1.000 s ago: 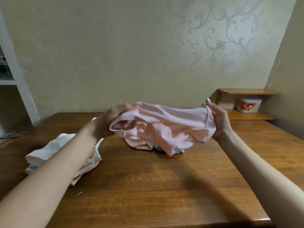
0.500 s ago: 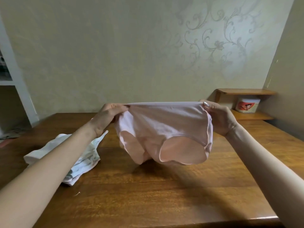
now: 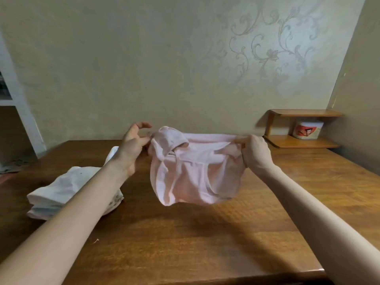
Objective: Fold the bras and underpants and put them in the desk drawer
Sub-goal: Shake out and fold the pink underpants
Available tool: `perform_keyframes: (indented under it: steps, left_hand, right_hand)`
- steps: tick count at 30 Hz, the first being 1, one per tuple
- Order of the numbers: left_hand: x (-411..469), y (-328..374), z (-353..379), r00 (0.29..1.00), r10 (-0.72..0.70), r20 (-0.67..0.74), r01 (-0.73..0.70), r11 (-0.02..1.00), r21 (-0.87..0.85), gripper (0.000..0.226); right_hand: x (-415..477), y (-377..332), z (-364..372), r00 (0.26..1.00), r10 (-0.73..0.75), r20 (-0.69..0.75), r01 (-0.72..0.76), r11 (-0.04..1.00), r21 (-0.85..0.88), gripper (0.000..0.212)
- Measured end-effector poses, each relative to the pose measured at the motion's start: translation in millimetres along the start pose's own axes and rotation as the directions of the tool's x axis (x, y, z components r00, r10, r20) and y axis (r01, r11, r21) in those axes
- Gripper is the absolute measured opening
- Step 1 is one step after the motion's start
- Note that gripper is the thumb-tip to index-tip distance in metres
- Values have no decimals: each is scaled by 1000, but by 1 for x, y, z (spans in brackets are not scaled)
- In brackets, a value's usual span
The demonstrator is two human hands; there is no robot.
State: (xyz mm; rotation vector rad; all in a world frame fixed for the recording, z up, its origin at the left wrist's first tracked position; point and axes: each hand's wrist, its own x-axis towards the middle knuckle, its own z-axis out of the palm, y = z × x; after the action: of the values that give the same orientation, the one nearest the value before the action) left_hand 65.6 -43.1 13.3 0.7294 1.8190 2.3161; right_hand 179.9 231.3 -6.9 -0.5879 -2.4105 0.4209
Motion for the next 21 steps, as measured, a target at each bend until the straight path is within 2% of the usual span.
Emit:
perform_keyframes:
  steps: [2,4,6,8,9,10,12,13,14,15,16,17,18,19,20,21]
  left_hand:
    - [-2,-1,2,1000,5,-4,-4,986,168,35]
    - [-5,-5,3,996,81,39,-90,883,461,43]
    - [-6,-9,0,967,252,17,-180,639,748,43]
    - [0,-14,-6,907,418,40,-187,316,930,35]
    - [2,-17,-9,899,429,92,-160,125,979,30]
    - [1,-17,-9,918,379,119,-113,-39,993,27]
    - [-4,-16,-6,963,255,89,-21,-257,966,29]
    - [-9,-13,-3,974,219,52,20,-315,949,31]
    - [-9,-9,-2,982,190,22,49,-361,931,33]
    - [-7,-4,-2,991,135,-4,58,-397,916,34]
    - [-3,1,-4,999,14,-31,34,-403,914,34]
    - [-1,7,-3,982,-171,-75,12,-343,939,34]
    - [2,9,-3,914,-389,-113,34,-205,978,33]
    - [3,9,-2,829,-547,-119,92,-78,993,31]
    - [4,11,-2,812,-577,-80,102,6,995,30]
    - [5,15,-3,878,-475,-55,70,14,997,28]
  right_hand:
    - [3,11,1,996,85,19,-80,981,-178,29]
    - [9,17,-4,984,172,54,-158,967,-198,24]
    - [14,15,-9,981,190,36,-181,968,-172,28]
    - [13,5,-11,993,89,-73,-105,957,-269,26]
    - [11,0,-11,989,-8,-147,-41,945,-323,23]
    - [7,-6,-12,968,-124,-219,37,931,-363,20]
    - [-3,-17,-17,891,-319,-323,168,893,-418,16]
    - [-7,-19,-20,856,-377,-355,208,878,-431,13]
    - [-6,-19,-22,847,-392,-358,219,873,-437,10]
    - [-2,-18,-23,901,-341,-268,201,877,-436,9]
    - [1,-18,-22,973,-209,-98,144,881,-450,9]
    - [2,-18,-21,992,-11,127,68,889,-452,12]
    - [2,-16,-20,932,158,325,-6,906,-423,13]
    - [4,-15,-18,866,240,439,-66,925,-375,13]
    - [6,-16,-17,852,242,465,-96,944,-316,13]
    - [8,-18,-20,903,188,386,-91,963,-255,17]
